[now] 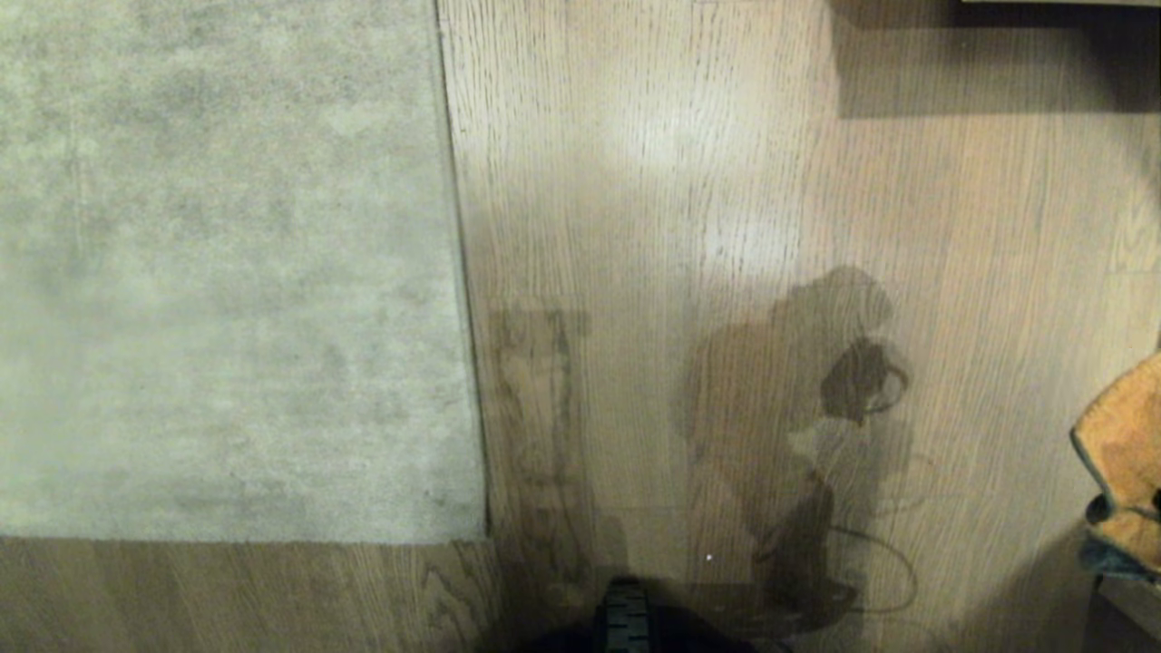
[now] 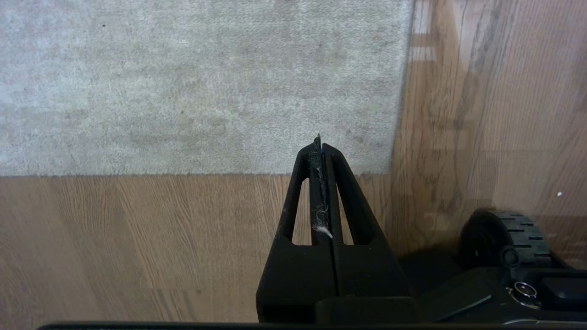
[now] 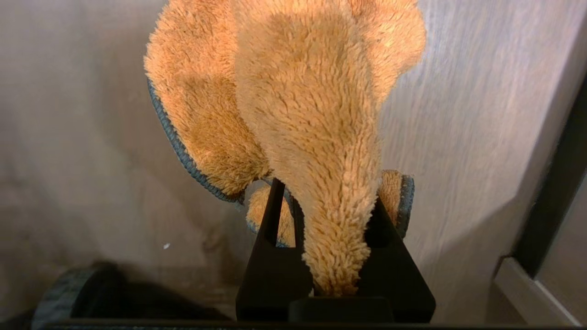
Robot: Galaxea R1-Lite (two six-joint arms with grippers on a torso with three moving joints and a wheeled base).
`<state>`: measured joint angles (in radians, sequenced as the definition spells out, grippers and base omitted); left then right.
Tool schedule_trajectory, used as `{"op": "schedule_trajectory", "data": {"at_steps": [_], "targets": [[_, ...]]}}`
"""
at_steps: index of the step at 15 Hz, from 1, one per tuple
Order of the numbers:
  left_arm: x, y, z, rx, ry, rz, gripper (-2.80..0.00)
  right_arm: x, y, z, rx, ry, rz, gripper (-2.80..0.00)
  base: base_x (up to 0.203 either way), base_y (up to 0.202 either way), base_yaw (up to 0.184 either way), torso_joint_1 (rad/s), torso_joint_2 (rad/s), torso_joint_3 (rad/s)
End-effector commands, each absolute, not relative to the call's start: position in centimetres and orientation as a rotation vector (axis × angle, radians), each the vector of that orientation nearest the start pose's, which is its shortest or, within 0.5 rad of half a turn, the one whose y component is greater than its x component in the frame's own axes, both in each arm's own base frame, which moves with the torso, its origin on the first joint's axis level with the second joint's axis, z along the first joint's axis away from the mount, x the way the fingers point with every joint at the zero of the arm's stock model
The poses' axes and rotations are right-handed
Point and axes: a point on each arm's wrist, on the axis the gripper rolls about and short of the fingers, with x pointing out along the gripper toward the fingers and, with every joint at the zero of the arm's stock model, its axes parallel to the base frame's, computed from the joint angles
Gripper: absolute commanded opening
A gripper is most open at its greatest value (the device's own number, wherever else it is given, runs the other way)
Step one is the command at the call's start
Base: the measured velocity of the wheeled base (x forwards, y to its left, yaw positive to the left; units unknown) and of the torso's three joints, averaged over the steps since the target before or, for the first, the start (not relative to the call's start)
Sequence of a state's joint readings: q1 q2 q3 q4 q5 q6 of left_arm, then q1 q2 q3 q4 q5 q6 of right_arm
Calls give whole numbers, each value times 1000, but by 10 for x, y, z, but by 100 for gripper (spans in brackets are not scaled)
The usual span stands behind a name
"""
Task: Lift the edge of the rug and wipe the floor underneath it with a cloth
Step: Lift up the carpet
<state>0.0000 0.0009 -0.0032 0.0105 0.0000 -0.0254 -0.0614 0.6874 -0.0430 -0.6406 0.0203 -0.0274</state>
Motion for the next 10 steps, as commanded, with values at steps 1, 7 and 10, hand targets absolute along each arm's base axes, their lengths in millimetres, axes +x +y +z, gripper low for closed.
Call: {"op": "schedule_trajectory", "data": {"at_steps": [1, 7, 10], "targets": [[-23, 0, 75, -26, 9, 0, -280, 31, 0, 139, -32, -90, -5, -280, 0, 0, 0, 0, 0, 0], [-23, 0, 75, -26, 9, 0, -280, 2, -1, 98, -49, 88, -3, -280, 0, 0, 0, 0, 0, 0], [-23, 0, 75, -26, 10, 0, -280, 1, -1, 90, -31, 169, 0, -280, 0, 0, 0, 0, 0, 0]]}}
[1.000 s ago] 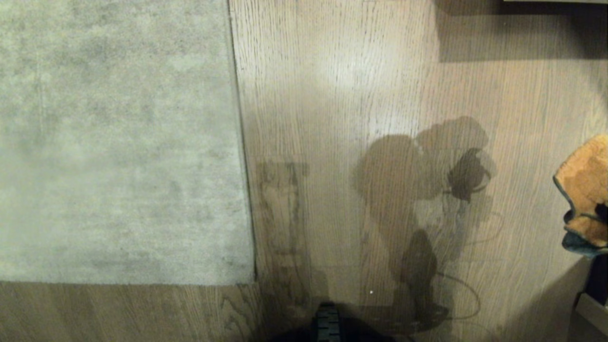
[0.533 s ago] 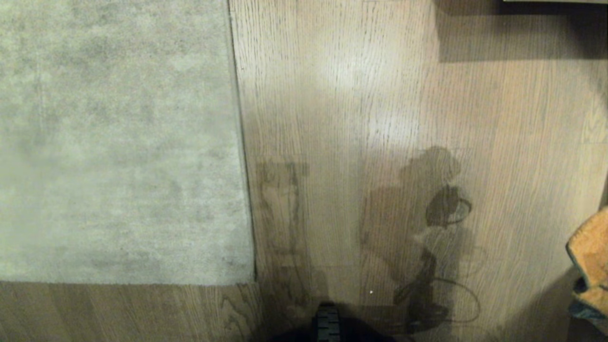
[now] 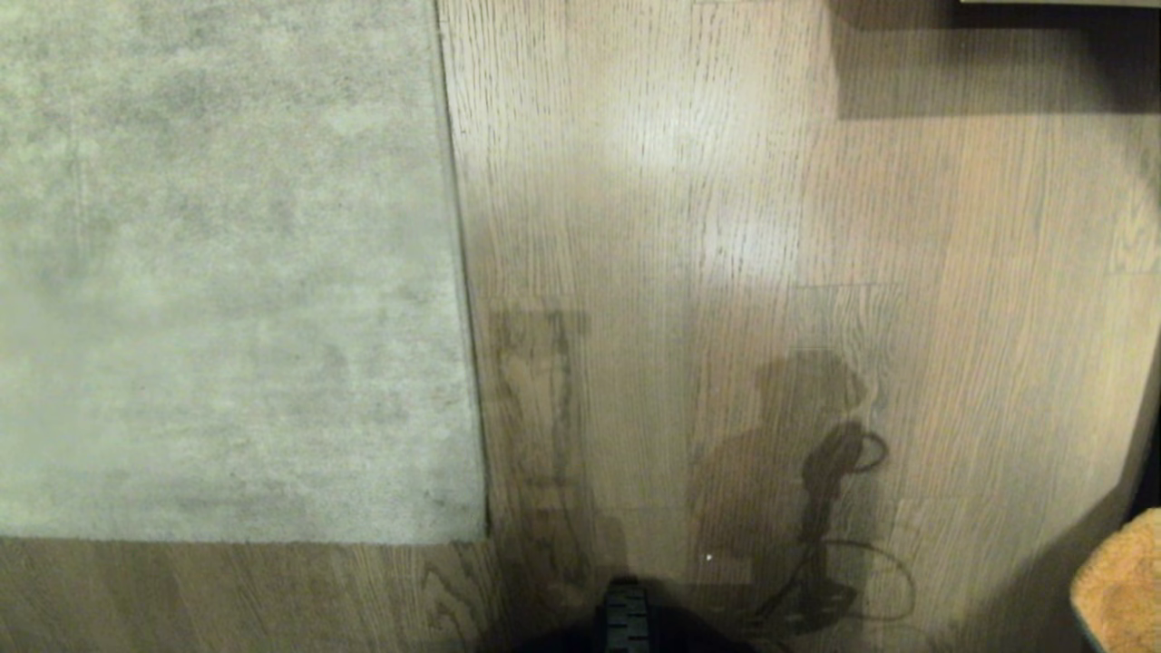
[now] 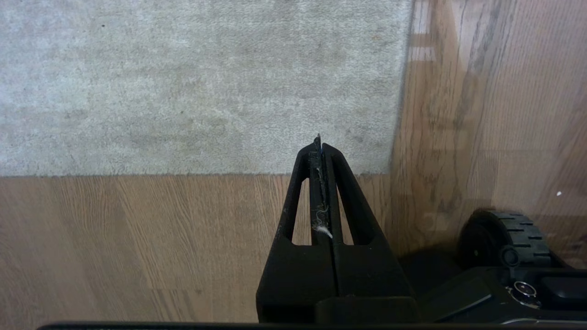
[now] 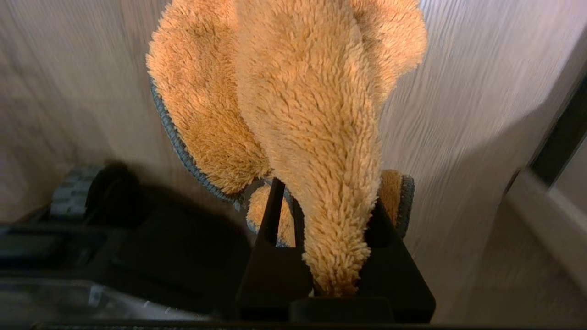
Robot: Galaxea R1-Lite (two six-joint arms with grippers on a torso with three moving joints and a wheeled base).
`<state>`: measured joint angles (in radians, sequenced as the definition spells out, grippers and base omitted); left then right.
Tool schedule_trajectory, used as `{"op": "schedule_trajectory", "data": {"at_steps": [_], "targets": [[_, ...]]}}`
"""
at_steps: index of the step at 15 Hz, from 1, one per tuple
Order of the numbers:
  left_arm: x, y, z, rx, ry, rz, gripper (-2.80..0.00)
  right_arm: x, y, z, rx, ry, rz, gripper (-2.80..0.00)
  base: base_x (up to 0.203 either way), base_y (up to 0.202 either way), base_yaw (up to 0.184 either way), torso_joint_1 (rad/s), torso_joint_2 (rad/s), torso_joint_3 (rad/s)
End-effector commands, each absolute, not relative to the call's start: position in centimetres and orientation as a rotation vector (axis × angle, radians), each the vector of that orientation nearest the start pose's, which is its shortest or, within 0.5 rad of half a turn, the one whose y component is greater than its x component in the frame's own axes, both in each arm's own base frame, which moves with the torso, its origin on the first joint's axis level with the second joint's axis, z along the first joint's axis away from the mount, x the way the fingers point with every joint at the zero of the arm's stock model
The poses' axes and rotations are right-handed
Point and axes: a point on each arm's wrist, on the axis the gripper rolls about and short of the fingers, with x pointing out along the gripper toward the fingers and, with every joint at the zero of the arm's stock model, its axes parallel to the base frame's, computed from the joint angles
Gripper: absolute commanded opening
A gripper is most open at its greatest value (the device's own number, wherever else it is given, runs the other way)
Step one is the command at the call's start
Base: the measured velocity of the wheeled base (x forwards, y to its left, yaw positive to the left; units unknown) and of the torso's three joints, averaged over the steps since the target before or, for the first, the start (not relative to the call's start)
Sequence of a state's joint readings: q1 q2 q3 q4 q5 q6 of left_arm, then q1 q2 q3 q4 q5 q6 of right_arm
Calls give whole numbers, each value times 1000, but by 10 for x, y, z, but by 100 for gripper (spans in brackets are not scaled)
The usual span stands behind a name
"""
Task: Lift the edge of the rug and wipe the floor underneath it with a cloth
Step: Lift up the carpet
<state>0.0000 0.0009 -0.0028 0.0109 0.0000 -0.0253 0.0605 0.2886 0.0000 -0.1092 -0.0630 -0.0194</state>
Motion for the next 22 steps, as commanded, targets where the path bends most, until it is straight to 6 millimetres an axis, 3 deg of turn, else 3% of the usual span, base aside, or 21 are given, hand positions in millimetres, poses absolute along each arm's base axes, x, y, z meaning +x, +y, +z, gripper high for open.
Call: {"op": "schedule_trajectory", "data": {"at_steps": [1, 6, 10, 22], "targets": [[-23, 0, 75, -26, 9, 0, -280, 1, -1, 87, -22, 195, -1, -280, 0, 0, 0, 0, 0, 0], [-23, 0, 75, -26, 11, 0, -280, -8, -1, 81, -7, 166, -32, -280, 0, 0, 0, 0, 0, 0], [-23, 0, 75, -26, 10, 0, -280, -22, 0, 77, -3, -6, -5, -280, 0, 0, 0, 0, 0, 0], [-23, 0, 75, -26, 11, 0, -280, -23, -1, 77, 40, -13, -12, -280, 0, 0, 0, 0, 0, 0]]}}
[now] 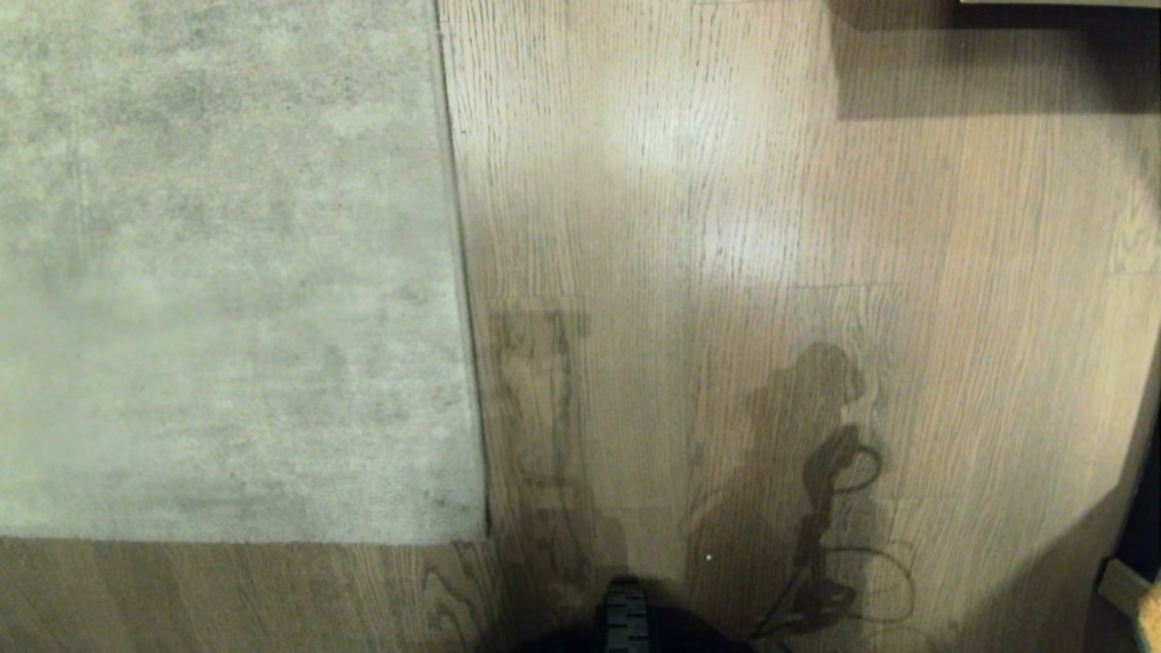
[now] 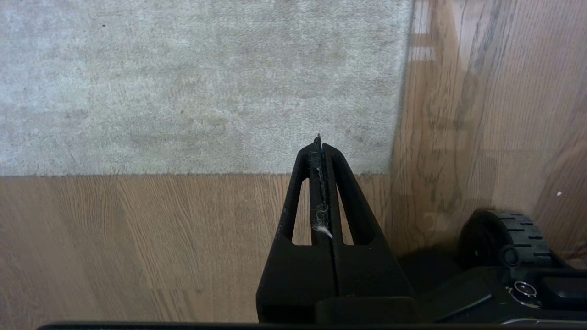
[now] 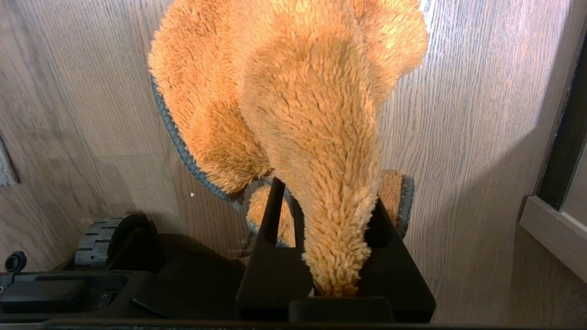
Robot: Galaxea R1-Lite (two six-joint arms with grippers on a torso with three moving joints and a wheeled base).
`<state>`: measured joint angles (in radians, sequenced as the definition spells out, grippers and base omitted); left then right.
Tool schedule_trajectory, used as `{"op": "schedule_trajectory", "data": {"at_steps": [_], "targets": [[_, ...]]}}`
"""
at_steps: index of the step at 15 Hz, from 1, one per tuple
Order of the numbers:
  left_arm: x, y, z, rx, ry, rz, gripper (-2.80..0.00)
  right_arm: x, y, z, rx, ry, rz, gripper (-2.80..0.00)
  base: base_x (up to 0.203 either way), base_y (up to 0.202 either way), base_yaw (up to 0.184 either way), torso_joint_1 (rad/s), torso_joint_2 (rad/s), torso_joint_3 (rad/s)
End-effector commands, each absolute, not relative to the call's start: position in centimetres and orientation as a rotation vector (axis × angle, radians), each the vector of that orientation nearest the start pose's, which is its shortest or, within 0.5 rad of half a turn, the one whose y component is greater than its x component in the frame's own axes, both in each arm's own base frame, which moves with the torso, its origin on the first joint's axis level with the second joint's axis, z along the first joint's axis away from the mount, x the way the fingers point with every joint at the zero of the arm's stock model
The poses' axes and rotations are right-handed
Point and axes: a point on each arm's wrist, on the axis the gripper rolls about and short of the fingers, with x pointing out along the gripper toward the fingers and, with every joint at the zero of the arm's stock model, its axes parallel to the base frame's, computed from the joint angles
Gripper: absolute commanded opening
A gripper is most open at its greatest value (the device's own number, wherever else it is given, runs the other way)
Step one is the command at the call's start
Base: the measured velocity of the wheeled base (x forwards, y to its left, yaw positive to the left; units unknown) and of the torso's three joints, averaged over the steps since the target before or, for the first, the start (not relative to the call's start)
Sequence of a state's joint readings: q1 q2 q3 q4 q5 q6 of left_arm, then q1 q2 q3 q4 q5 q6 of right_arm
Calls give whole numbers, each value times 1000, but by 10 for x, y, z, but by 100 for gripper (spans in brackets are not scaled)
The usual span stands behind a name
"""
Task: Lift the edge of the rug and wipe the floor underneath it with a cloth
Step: Lift up the carpet
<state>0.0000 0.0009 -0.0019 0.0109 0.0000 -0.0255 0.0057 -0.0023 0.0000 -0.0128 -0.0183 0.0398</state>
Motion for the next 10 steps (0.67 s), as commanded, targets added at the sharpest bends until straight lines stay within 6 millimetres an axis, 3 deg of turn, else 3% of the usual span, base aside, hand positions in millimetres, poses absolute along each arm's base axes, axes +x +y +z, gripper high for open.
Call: {"op": "schedule_trajectory", "data": {"at_steps": [1, 10], "targets": [[-23, 0, 75, -26, 11, 0, -280, -23, -1, 77, 40, -14, -12, -280, 0, 0, 0, 0, 0, 0], [-23, 0, 75, -26, 11, 0, -280, -23, -1, 77, 40, -14, -12, -280, 0, 0, 0, 0, 0, 0]]}}
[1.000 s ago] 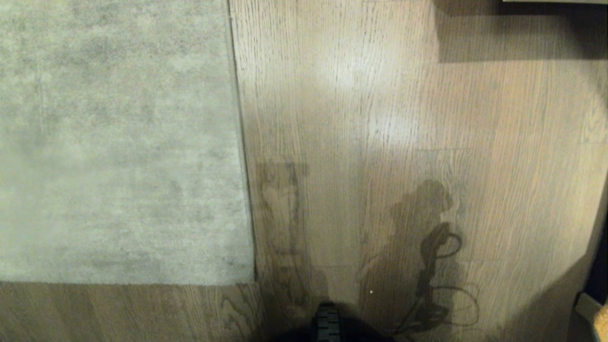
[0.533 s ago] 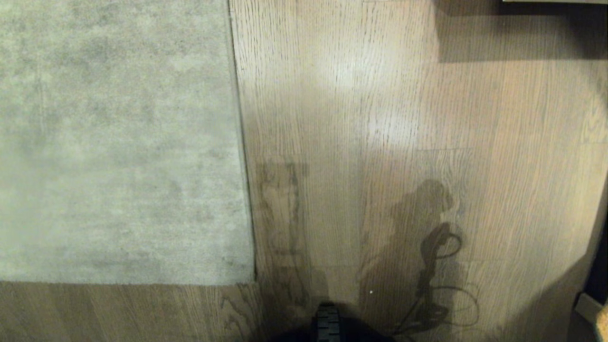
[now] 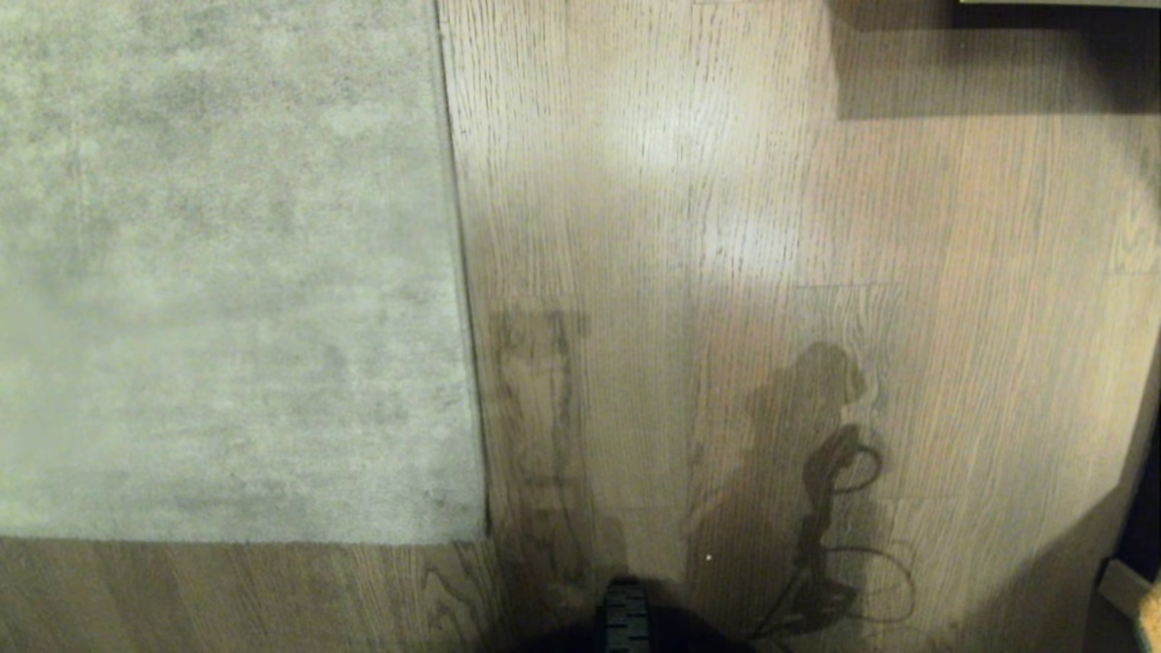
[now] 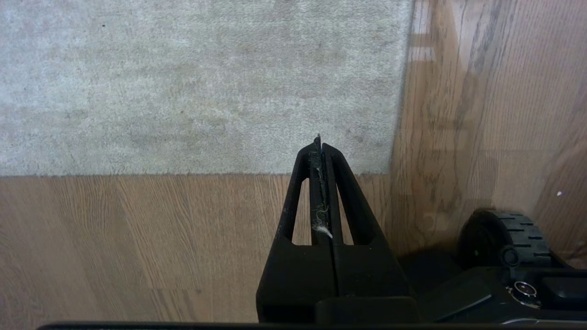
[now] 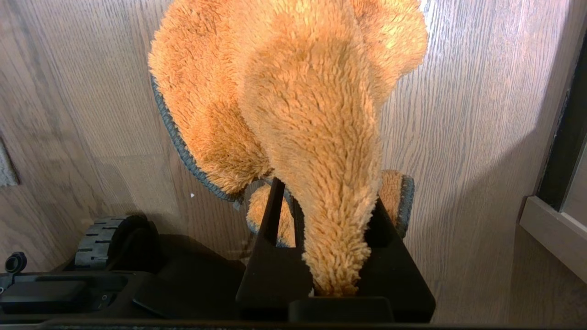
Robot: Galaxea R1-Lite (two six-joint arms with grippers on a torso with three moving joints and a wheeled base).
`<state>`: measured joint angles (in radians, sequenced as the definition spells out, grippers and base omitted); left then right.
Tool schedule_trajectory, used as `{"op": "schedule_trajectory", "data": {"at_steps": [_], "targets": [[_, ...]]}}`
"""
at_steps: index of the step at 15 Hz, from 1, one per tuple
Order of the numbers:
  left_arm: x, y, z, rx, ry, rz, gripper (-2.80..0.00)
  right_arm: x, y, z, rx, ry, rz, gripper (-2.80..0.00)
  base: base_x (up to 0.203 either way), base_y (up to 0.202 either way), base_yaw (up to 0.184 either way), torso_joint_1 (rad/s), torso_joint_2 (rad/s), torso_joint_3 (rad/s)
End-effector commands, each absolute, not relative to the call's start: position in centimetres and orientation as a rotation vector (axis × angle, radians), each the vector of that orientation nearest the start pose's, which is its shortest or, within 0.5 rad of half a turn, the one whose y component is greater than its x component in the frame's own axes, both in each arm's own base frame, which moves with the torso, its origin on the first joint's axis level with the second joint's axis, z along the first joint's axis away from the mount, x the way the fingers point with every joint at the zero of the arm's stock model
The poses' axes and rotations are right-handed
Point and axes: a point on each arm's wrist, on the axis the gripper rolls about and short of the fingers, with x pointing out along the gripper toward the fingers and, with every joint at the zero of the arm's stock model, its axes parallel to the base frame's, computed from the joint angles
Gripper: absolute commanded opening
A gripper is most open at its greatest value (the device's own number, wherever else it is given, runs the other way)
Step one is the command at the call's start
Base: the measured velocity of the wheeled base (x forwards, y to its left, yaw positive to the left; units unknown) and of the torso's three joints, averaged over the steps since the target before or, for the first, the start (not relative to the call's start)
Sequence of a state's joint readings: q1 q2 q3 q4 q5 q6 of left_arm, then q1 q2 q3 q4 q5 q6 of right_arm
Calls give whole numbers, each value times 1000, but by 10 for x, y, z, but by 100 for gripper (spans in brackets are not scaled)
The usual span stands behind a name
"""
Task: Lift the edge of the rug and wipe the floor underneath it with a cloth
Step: Lift up the carpet
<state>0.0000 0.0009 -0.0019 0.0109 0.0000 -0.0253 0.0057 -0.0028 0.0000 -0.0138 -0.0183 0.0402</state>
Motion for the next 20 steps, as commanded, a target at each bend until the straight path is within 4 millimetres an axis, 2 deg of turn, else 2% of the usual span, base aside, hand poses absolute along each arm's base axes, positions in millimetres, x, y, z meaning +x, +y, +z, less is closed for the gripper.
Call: {"op": "schedule_trajectory", "data": {"at_steps": [1, 7, 10, 20], "targets": [[-23, 0, 75, -26, 9, 0, -280, -23, -1, 77, 41, -14, -12, -280, 0, 0, 0, 0, 0, 0], [-23, 0, 75, 2, 23, -9, -280, -23, -1, 77, 40, -13, -12, -280, 0, 0, 0, 0, 0, 0], [-24, -1, 76, 87, 16, -30, -280, -23, -1, 77, 41, -14, -12, -280, 0, 0, 0, 0, 0, 0], [-36, -3, 101, 124, 6, -150, -280, -23, -1, 77, 40, -14, -12, -280, 0, 0, 0, 0, 0, 0]]}}
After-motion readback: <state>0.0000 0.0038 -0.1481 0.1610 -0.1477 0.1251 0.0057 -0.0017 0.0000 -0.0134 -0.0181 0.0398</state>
